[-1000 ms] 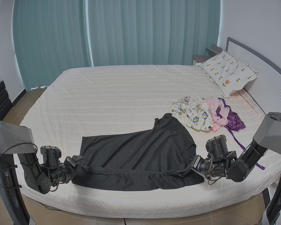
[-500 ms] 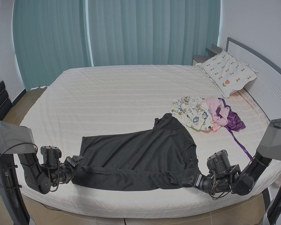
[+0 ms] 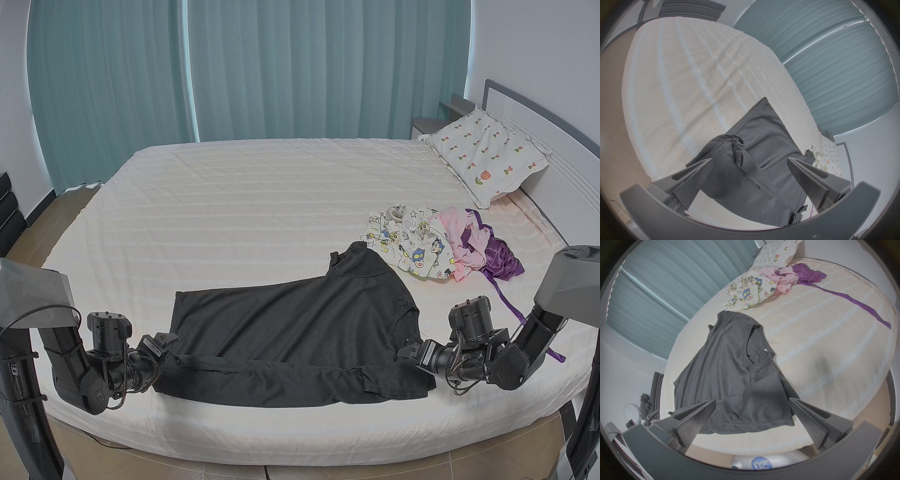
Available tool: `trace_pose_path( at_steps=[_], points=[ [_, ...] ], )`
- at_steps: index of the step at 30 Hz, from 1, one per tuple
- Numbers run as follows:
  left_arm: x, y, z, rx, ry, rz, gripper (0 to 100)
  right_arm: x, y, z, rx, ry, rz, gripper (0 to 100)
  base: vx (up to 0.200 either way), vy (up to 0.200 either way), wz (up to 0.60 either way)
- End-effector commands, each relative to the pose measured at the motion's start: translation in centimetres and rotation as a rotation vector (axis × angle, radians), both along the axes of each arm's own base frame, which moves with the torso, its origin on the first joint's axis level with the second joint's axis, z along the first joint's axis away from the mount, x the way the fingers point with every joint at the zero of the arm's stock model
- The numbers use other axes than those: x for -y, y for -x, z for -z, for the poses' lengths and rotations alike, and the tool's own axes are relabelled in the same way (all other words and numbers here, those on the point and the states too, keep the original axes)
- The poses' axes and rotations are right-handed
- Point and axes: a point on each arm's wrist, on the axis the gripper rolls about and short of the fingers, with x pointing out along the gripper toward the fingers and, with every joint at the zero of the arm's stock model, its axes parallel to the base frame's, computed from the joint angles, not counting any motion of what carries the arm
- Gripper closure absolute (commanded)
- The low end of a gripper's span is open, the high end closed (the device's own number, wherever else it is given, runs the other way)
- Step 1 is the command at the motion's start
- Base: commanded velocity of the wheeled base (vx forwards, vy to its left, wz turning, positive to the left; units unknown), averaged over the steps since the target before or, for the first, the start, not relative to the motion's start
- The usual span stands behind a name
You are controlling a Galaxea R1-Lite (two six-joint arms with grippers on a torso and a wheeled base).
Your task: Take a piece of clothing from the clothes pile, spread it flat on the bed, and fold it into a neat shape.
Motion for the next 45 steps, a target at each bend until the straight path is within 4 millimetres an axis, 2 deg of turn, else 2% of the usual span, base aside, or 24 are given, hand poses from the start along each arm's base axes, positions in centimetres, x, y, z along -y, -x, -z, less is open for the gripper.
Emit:
trace_pose_path(
  at_steps=[1,7,8,13,19,24,28,32,33,45],
  points=[
    [0.0,-0.1,0.0,0.003,0.000,-0.001,0,0.3,-2.0,3.1,-0.038,0.035,-0.037,0,0.000,0.000,0.00],
    [-0.1,-0.3,-0.1,0.012,-0.001,0.008,0,1.6,-2.8,3.0,0.014,0.027,-0.122,0,0.000,0.000,0.00],
    [-0.1,-0.3,-0.2,0.020,-0.031,0.031,0,2.4,-3.0,3.0,0.043,0.029,-0.139,0,0.000,0.000,0.00],
    [-0.4,-0.8,-0.3,0.043,-0.170,0.124,0,4.1,-3.1,2.8,0.080,-0.011,-0.182,0,0.000,0.000,0.00],
    [-0.5,-3.1,-0.3,0.025,-0.218,0.194,0,4.3,-2.8,3.8,0.079,-0.058,-0.209,0,0.000,0.000,0.00],
    [-0.3,-3.6,-0.1,-0.015,-0.238,0.269,0,4.2,-2.3,4.9,0.086,-0.060,-0.215,0,0.000,0.000,0.00],
    [-0.2,-4.3,1.5,-0.053,-0.245,0.277,0,4.3,-2.0,5.0,0.147,-0.066,-0.216,0,0.000,0.000,0.00],
    [-0.2,-4.7,2.3,-0.072,-0.262,0.260,0,4.0,-1.9,4.9,0.155,-0.067,-0.223,0,0.000,0.000,0.00],
    [-0.2,-4.7,2.4,-0.079,-0.273,0.251,100,4.0,-1.9,4.9,0.153,-0.067,-0.223,0,0.000,0.000,0.00],
    [-0.6,-4.9,2.3,-0.088,-0.333,0.179,100,4.0,-2.1,4.9,0.163,-0.067,-0.227,0,0.000,0.000,0.00]
  ],
)
